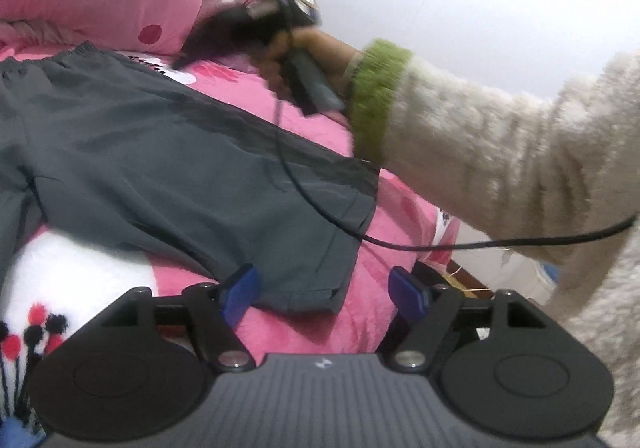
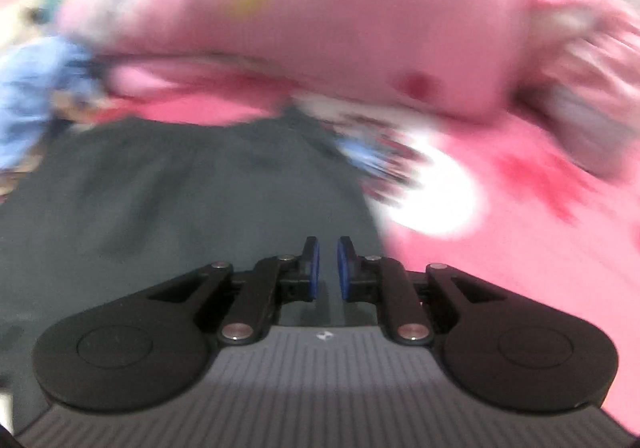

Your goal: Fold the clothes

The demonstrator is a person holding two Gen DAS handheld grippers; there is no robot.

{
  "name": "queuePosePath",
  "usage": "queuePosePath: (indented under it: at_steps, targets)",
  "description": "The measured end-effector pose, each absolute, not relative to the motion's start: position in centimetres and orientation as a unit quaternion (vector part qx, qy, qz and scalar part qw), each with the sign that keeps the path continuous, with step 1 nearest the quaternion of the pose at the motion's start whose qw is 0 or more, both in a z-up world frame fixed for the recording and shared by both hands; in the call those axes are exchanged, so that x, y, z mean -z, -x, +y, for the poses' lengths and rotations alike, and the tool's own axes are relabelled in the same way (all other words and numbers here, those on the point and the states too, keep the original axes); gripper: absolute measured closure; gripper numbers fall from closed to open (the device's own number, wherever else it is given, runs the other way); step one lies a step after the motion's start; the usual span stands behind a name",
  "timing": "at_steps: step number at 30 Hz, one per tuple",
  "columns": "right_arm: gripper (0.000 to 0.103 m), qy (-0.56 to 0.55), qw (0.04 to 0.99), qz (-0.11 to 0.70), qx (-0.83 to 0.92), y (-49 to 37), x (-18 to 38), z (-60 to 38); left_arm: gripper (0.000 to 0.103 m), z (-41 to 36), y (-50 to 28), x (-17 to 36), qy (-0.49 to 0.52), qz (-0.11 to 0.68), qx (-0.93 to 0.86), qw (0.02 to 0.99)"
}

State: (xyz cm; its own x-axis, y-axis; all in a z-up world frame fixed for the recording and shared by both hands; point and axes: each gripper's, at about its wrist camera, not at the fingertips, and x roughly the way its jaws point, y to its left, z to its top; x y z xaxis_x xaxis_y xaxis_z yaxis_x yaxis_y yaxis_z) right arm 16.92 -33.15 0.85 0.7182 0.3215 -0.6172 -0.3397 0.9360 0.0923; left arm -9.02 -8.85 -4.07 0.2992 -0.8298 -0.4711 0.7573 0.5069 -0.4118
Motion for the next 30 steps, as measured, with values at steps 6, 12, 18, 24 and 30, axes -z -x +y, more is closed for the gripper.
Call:
queuePosePath:
  at_steps: [6,12,18,24,30]
  targets:
    - [0.100,0.018,0.913,0.366,-0.179,-24.2,2.9,-30.3,0.028,-8.8,8.7,4.3,0.056,0.323,0.500,0.801]
    - [0.094,-0.045,0.933,0.331,-0.134,-26.5,-0.6,-33.0,0.025,-8.6,8.0,4.9,0.074,0.321,0.513,0.793]
    - [0.099,-0.025,0.905,0.390,-0.166,-30.0,2.2,-29.8,0.025,-8.5,8.2,5.2,0.077,0.322,0.512,0.792]
    - [0.095,-0.031,0.941,0.331,-0.058,-24.0,-4.2,-33.5,0.024,-8.2,9.1,4.7,0.078,0.326,0.488,0.806]
    - [0.075,0.106,0.934,0.303,-0.155,-8.7,-11.8,-29.9,0.024,-6.0,11.2,3.2,0.100,0.312,0.458,0.826]
